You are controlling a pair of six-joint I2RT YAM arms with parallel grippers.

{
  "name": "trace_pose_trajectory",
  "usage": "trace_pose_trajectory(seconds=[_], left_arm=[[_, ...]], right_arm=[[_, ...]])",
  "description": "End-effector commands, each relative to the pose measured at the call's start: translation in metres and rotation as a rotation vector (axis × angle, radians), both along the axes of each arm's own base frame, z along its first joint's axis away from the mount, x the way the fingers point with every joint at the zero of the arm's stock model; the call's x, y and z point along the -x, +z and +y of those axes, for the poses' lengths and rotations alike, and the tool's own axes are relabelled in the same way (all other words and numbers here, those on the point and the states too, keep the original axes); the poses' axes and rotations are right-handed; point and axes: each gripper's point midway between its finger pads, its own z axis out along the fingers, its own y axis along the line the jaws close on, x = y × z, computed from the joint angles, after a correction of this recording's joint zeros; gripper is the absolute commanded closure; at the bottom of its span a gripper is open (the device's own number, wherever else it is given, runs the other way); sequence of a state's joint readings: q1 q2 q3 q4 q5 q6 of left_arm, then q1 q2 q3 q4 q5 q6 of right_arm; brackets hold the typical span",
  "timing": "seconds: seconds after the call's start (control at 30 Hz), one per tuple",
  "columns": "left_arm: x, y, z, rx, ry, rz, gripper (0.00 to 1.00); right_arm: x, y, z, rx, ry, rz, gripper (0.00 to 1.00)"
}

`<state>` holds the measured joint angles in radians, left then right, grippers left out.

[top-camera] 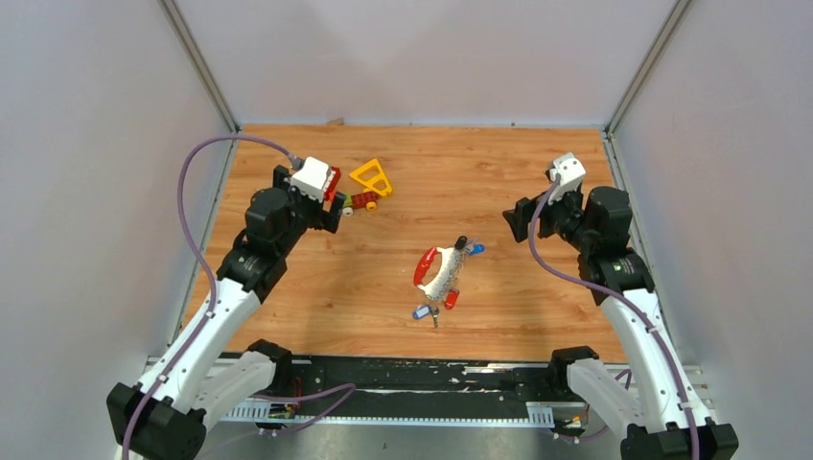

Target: Put the keys on the keyring

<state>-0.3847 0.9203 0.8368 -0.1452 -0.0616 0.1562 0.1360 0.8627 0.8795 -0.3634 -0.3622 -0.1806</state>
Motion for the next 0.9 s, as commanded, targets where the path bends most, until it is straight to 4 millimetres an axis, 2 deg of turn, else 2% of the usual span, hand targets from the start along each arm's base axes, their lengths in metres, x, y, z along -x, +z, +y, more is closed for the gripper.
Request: trace_pose_trajectory(seconds=[0.0, 0.13, 0.23, 0.87], left_arm=[[0.011, 0.018, 0.003, 0.088, -0.002, -0.120, 0.00], [0.024, 0.030, 0.009, 0.117, -0.012, -0.250, 0.00], [0.027, 0.033, 0.012, 0.112, -0.010, -0.256, 0.00], [0.030, 0.022, 0.008, 0.110, -0.034, -0.246, 0.00]], right_arm=[[0.002, 0.016, -0.008, -0.027, -0.052, -0.091, 0.00], [0.010, 0.036, -0.011, -0.058, -0.072, -0.169, 0.00], [0.014, 0.041, -0.010, -0.075, -0.073, -0.189, 0.00], [0.021, 0.040, -0.010, -0.073, -0.068, -0.188, 0.00]])
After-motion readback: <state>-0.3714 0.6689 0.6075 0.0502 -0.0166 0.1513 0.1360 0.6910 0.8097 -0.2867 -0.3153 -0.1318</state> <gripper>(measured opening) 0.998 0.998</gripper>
